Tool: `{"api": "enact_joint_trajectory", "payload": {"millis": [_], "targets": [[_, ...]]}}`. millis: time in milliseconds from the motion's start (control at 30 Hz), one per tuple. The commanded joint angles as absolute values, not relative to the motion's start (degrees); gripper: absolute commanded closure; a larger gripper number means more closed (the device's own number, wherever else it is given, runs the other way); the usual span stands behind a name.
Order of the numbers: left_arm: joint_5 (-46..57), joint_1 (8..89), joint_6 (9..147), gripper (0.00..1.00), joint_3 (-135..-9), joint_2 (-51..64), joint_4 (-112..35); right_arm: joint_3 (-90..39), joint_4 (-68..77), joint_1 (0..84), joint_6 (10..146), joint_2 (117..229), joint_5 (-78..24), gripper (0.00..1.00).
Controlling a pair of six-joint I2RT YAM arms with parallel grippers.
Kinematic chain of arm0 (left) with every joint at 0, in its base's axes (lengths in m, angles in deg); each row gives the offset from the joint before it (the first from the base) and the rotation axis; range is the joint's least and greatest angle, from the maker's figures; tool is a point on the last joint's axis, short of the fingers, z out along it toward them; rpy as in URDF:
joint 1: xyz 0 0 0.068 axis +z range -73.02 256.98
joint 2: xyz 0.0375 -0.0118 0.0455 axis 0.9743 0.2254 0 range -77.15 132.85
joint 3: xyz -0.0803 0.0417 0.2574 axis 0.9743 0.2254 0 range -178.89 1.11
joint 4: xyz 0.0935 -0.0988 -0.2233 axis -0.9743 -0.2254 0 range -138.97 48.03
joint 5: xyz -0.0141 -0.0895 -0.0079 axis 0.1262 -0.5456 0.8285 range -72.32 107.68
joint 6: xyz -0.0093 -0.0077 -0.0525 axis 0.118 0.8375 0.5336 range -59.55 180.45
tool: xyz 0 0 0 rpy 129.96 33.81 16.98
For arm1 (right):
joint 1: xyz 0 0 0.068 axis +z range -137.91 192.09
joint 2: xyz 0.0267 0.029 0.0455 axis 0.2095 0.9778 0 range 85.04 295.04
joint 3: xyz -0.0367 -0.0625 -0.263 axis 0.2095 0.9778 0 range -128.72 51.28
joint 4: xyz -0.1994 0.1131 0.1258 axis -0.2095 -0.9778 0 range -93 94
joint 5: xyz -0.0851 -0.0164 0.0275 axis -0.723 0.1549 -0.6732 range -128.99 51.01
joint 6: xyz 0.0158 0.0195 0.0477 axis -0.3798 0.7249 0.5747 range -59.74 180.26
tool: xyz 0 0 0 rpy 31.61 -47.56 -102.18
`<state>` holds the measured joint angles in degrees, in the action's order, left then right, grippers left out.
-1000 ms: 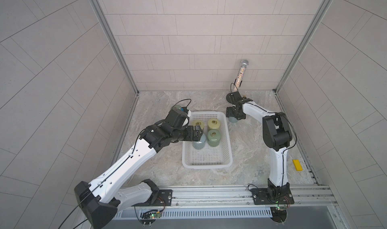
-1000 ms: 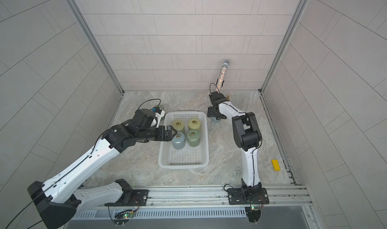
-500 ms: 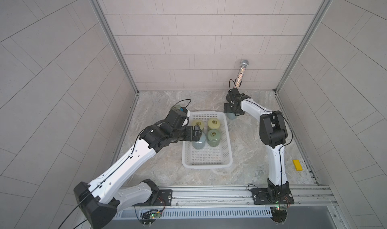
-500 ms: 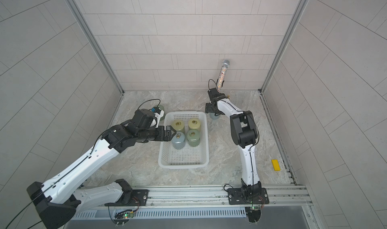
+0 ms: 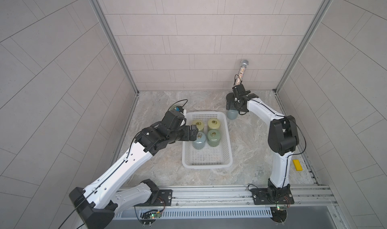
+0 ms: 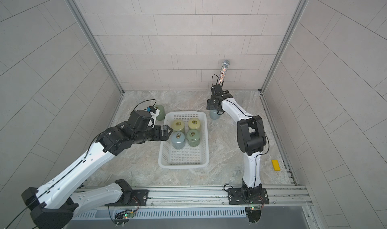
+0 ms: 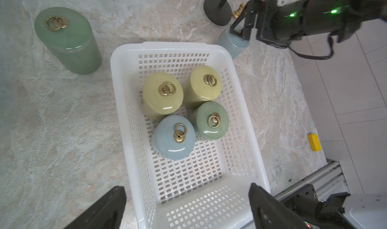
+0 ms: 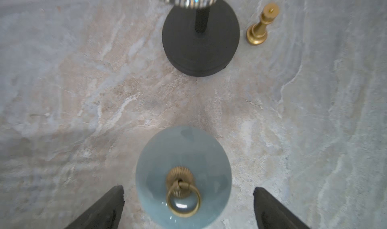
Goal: Take the tea canister out of the basket
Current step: Place the tea canister at the center of the board.
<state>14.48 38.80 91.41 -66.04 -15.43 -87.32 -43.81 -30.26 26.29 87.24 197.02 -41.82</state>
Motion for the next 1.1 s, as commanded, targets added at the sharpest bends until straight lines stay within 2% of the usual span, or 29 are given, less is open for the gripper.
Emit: {"api": "enact_joint_trajectory", "payload": {"millis": [0,300,633,867,1067], "targets": [[18.31,38.64,89.91,0.00,-65.86,-15.74,-89.93,-39.66,-31.65,26.15,88.54,189.59,-42.13,0.00],[19.16,38.66,87.16,0.00,-62.26,-15.79,-85.35,-24.97,-31.62,28.61,88.20,168.54,-33.45,0.00],[15.44,38.58,82.83,0.02,-60.10,-10.46,-80.72,-12.29,-33.08,39.87,88.21,148.95,-27.75,0.00],[12.91,38.55,82.03,0.04,-61.27,-2.73,-80.87,-7.88,-34.22,51.00,90.42,143.70,-28.51,0.00],[12.02,38.38,81.33,0.07,-62.13,3.51,-81.63,-5.34,-34.52,54.28,93.01,140.65,-28.71,0.00]]}}
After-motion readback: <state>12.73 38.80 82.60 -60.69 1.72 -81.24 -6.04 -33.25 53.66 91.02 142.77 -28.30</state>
